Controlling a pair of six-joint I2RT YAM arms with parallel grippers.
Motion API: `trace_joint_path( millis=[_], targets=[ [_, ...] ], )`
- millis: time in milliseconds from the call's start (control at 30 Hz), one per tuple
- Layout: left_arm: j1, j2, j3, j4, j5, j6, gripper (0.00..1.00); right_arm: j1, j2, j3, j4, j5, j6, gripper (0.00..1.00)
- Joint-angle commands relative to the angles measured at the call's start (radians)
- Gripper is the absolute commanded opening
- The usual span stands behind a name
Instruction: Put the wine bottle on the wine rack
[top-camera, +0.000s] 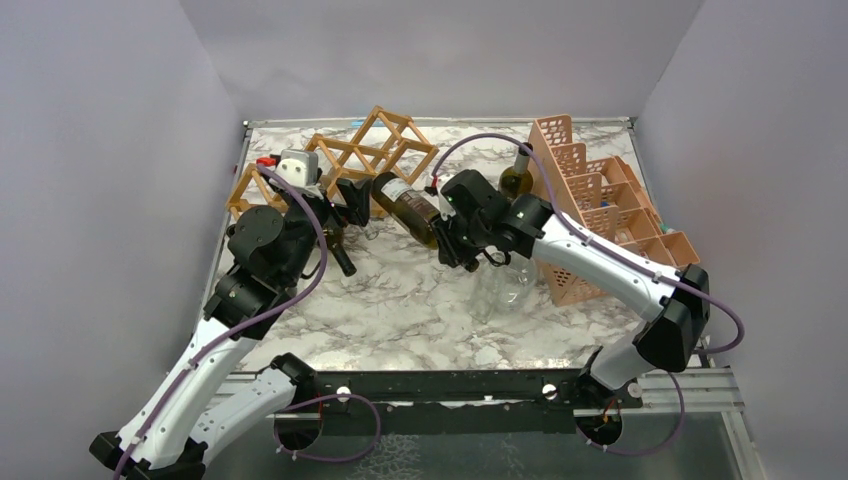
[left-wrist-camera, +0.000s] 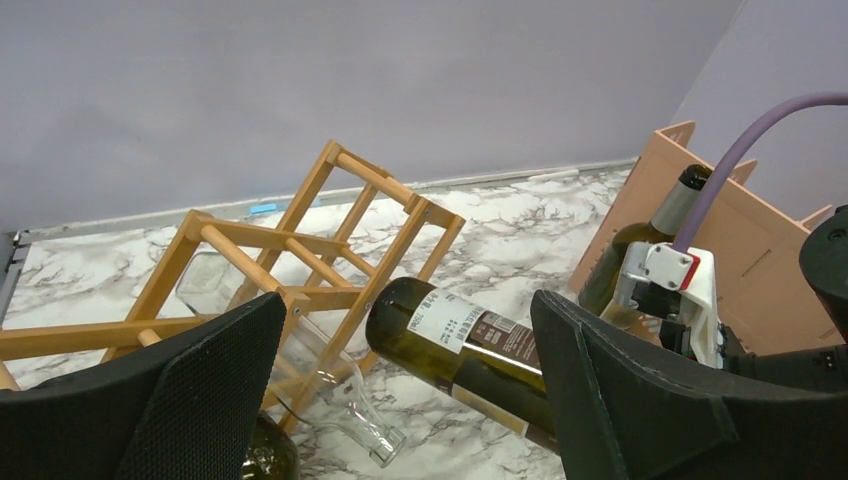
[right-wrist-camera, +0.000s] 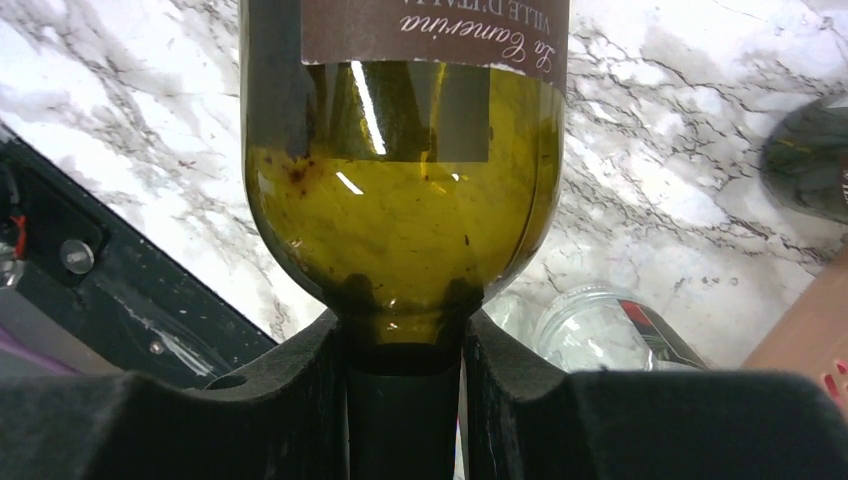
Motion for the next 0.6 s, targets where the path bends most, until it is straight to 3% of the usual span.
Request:
trace_joint_path(
  millis=[0, 567],
  targets=[
    [0.001, 0.001, 0.006, -0.008, -0.023, -0.009, 0.99, 0.000, 0.011, 0.082, 0.014, 0.069, 0.002, 0.01],
    [0.001, 0.011, -0.002, -0.008, -0.043, 0.020, 0.99, 0.000, 0.169, 0.178, -0.005, 0.123, -0.077, 0.01]
  ],
)
